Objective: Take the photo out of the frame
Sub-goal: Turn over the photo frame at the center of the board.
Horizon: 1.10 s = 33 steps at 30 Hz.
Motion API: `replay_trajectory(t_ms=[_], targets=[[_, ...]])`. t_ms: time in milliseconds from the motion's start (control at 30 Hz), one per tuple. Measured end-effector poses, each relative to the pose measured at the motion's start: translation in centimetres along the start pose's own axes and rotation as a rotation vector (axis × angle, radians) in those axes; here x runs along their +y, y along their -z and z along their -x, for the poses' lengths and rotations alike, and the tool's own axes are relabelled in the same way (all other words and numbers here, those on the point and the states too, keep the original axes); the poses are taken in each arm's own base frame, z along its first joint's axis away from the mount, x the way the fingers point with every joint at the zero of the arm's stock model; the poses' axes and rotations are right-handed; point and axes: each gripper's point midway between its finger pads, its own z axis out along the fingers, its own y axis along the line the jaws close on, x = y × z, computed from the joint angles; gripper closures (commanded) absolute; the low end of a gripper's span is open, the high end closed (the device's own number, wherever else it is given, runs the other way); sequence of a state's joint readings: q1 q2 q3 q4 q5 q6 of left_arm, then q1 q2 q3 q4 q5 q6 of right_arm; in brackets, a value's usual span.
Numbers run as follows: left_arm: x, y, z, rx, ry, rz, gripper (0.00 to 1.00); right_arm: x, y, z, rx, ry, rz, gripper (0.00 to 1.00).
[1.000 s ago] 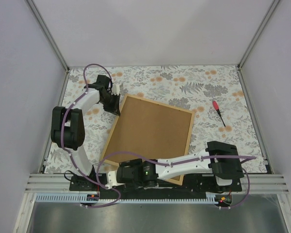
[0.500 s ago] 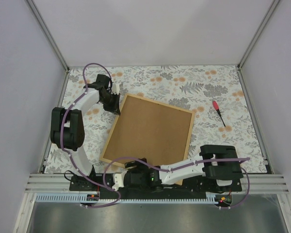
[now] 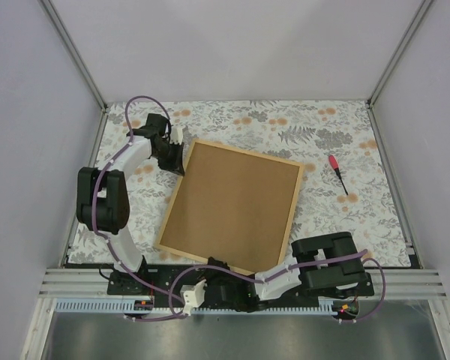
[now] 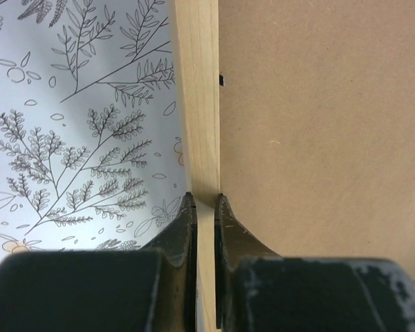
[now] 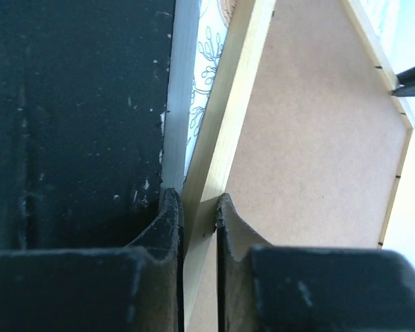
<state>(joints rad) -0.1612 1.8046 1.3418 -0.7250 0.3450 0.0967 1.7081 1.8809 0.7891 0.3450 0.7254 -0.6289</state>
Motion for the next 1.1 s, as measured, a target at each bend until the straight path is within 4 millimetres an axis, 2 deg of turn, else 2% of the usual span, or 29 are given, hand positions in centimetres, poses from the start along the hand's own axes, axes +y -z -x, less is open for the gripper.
replay_trajectory(t_ms=[33, 200, 233, 467, 567, 667, 700, 867, 967, 1100], targets=[[0.1, 0.1, 0.1, -0.005, 0.001, 0.003, 0.98, -0.2, -0.1, 0.0, -0.01, 0.008, -0.02, 0.99], [0.5, 1.3, 0.6, -0.037, 0.008, 0.013, 0.98, -0.7, -0.3, -0.1, -0.061, 0.04, -0.077, 1.0], [0.4, 1.6, 0.7, -0.043, 0.006, 0.014, 0.93, -0.8, -0.3, -0.1, -0.068, 0.045, -0.08, 1.0], [-0.2, 2.9, 1.4, -0.087, -0.008, 0.003, 0.37, -2.2, 0.3, 0.0, -0.093, 0.057, -0.082, 1.0], [-1.1, 3.5, 1.8, -0.111, -0.02, -0.024, 0.26, -6.8, 0.5, -2.9, 0.013, 0.038, -0.153, 1.0], [-1.5, 3.7, 2.0, -0.119, -0.025, -0.04, 0.2, -10.8, 1.0, -6.2, 0.135, 0.022, -0.202, 1.0], [-1.5, 3.7, 2.0, -0.119, -0.025, -0.04, 0.19, -11.4, 1.3, -6.6, 0.152, 0.019, -0.203, 1.0], [-1.7, 4.3, 2.6, -0.136, -0.039, -0.047, 0.12, -12.7, 2.3, -7.0, 0.167, 0.0, -0.149, 1.0], [-2.7, 5.9, 3.9, -0.188, -0.086, -0.08, 0.07, -14.3, 2.7, -7.2, 0.158, -0.047, -0.129, 1.0], [-5.1, 9.8, 5.6, -0.283, -0.191, -0.139, 0.07, -16.8, 3.4, -7.9, 0.146, -0.097, -0.128, 1.0]])
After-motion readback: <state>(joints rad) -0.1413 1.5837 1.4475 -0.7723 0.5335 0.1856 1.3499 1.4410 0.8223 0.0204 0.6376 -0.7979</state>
